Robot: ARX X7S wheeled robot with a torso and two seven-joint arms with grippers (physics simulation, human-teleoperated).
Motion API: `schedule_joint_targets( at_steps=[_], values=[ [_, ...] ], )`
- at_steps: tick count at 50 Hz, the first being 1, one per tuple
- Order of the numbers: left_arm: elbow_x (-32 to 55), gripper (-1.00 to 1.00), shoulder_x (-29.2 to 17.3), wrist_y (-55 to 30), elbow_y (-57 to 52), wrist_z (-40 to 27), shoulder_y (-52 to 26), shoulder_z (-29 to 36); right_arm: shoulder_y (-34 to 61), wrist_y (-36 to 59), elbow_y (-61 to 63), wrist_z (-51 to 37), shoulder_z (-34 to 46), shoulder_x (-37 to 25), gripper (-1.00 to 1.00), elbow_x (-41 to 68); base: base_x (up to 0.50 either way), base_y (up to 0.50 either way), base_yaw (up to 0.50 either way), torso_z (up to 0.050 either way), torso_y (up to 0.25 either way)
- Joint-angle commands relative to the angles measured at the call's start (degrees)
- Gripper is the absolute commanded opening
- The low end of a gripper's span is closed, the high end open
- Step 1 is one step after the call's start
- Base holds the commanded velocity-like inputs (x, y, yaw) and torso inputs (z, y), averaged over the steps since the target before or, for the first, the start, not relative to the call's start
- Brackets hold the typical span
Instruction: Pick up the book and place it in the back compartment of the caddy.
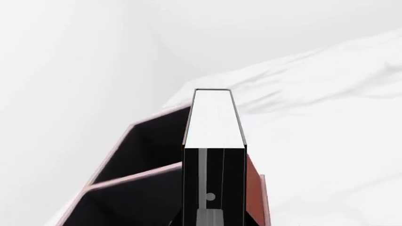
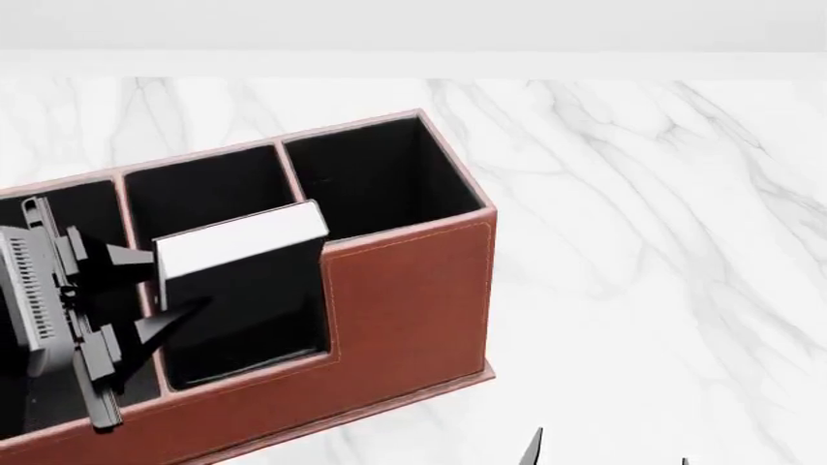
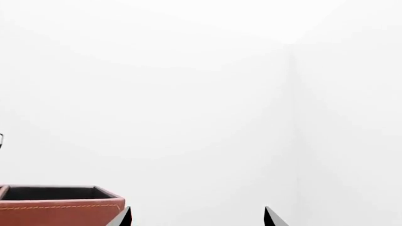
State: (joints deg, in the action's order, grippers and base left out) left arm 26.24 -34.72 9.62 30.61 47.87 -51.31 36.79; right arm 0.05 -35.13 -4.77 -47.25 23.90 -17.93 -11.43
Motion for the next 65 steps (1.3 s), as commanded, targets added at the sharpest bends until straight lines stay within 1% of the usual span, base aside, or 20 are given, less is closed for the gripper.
schedule_joint_targets(
  at_steps=[1,8,15,20,25,32,38,44,46,48,51,63,65],
  values=[
    [1.79,-1.0,1.4,1.61,3.3,0.09,-1.64,-2.01,0.11,0.01,-0.13,-0.17,0.18,-0.06,1.0,0.07,0.0,0.0,0.0,0.0,0.0],
    [1.06,-1.0,3.12,3.93,7.9,1.09,-2.48,-1.95,0.15,-0.07,-0.24,-0.31,0.27,-0.13,1.0,0.09,0.0,0.0,0.0,0.0,0.001],
    [0.29,-1.0,6.15,8.56,16.93,3.45,-4.3,-2.2,0.31,-0.1,-0.46,-0.35,0.42,-0.15,1.0,0.18,0.0,0.0,0.0,0.0,0.002],
    [0.36,-1.0,7.22,10.61,19.69,4.75,-4.67,-2.38,0.39,-0.01,-0.58,-0.37,0.56,-0.13,1.0,0.12,0.0,0.0,0.0,0.0,0.0],
    [0.32,-1.0,9.97,14.48,28.02,7.44,-6.62,-2.84,0.39,-0.1,-0.61,-0.44,0.59,-0.23,1.0,0.25,0.0,0.0,0.0,0.0,0.002],
    [0.42,-1.0,11.79,17.99,33.93,9.54,-8.0,-3.42,0.52,-0.05,-0.76,-0.48,0.73,-0.24,1.0,0.33,0.0,0.0,0.0,0.001,0.001],
    [0.63,-1.0,14.37,22.67,42.72,12.47,-10.33,-4.38,0.69,-0.11,-0.99,-0.47,0.87,-0.27,1.0,0.46,0.0,0.0,0.0,0.0,0.002],
    [0.06,-1.0,14.41,23.31,43.41,12.03,-10.63,-4.8,0.67,-0.16,-0.94,-0.54,0.93,-0.36,1.0,0.52,0.0,0.0,0.0,0.0,0.002],
    [-0.78,-1.0,14.49,23.98,43.82,10.86,-10.69,-4.66,0.73,-0.23,-1.03,-0.55,0.97,-0.38,1.0,0.58,0.0,0.0,0.0,0.0,0.0],
    [-2.76,-1.0,14.57,24.25,44.13,8.31,-10.7,-4.03,0.74,-0.19,-1.01,-0.58,0.97,-0.4,1.0,0.63,0.0,0.0,0.0,0.0,0.005],
    [-3.83,-1.0,14.92,24.3,44.28,7.99,-10.42,-4.87,0.76,-0.15,-1.01,-0.6,1.05,-0.4,1.0,0.57,0.0,0.0,0.0,0.0,0.0],
    [-12.0,-1.0,15.98,23.27,44.34,7.39,-9.86,-12.69,0.95,-0.21,-1.34,-0.66,1.31,-0.47,1.0,0.6,0.0,0.0,0.0,0.0,0.001],
    [-13.52,-1.0,16.08,23.23,44.34,6.06,-9.86,-13.98,0.98,-0.15,-1.39,-0.64,1.37,-0.46,1.0,0.64,0.0,0.0,0.0,0.0,0.0]
  ],
)
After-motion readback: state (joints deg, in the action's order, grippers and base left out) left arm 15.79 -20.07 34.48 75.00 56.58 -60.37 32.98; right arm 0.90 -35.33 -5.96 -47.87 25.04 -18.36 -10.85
